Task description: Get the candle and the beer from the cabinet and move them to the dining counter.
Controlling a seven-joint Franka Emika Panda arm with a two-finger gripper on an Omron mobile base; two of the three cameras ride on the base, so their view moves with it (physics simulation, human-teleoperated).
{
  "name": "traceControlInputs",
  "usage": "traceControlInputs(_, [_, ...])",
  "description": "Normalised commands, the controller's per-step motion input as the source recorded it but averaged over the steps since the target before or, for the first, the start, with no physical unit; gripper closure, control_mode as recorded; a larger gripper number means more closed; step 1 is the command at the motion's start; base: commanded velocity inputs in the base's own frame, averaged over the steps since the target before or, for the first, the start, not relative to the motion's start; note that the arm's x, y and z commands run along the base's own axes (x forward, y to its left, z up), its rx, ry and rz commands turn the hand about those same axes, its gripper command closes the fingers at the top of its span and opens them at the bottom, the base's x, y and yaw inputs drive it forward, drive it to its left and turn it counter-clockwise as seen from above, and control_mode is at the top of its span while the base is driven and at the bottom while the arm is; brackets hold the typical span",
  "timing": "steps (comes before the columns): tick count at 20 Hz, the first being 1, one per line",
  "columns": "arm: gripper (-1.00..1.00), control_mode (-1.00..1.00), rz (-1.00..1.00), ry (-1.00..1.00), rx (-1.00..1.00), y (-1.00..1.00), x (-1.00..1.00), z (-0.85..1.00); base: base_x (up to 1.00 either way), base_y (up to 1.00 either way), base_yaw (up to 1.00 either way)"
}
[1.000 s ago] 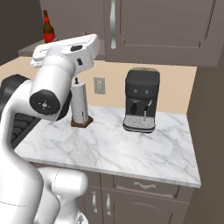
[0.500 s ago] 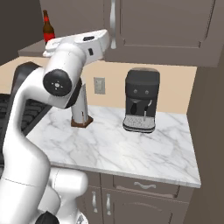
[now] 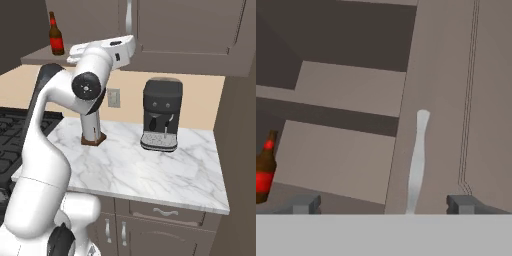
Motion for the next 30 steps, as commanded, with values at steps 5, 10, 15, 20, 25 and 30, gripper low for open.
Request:
traceControlInputs(5, [-1.00,-1.00,0.00,0.00,0.00,0.00,0.71,-0.14,0.00,0.00,0.00])
traceControlInputs(10, [-1.00,-1.00,0.00,0.00,0.03,-0.09,0.68,-0.01,0.00,0.00,0.00])
traceControlInputs(15, [-1.00,-1.00,0.02,0.00,0.05,-0.13,0.54,0.01,0.00,0.00,0.00])
traceControlInputs(20, [-1.00,-1.00,0.05,0.00,0.06,-0.12,0.53,0.07,0.00,0.00,0.00])
traceControlInputs(25, [-1.00,-1.00,0.07,0.00,0.05,-0.17,0.55,0.08,0.00,0.00,0.00])
traceControlInputs(30, [-1.00,-1.00,0.08,0.00,0.05,-0.18,0.52,0.05,0.00,0.00,0.00])
